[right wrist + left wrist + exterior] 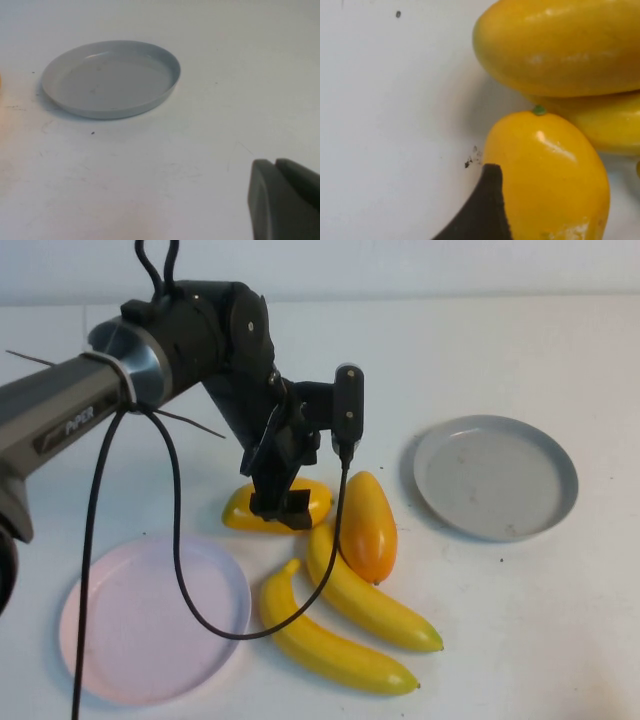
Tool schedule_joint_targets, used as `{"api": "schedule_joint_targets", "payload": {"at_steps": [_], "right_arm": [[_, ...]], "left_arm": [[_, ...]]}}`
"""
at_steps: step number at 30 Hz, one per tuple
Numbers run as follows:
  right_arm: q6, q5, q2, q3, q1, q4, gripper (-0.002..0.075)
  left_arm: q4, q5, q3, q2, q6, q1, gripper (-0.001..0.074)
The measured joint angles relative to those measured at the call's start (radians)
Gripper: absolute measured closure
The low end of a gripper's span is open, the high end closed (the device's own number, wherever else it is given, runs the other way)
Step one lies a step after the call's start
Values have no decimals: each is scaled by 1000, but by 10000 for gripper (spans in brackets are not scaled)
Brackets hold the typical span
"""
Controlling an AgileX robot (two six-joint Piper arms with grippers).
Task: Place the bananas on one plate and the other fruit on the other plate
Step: Put one type of fruit in the left plate
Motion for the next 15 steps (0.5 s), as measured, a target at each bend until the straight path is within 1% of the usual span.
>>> {"api": "schedule_joint_targets", "payload": {"at_steps": [7, 15], "right_arm": [[0, 2, 0, 0, 0, 0, 743], [0, 2, 0, 0, 0, 0, 743]], "left_arm": [[25, -20, 0, 49, 2, 12, 66], [13, -53, 0, 85, 4, 69, 66]]}}
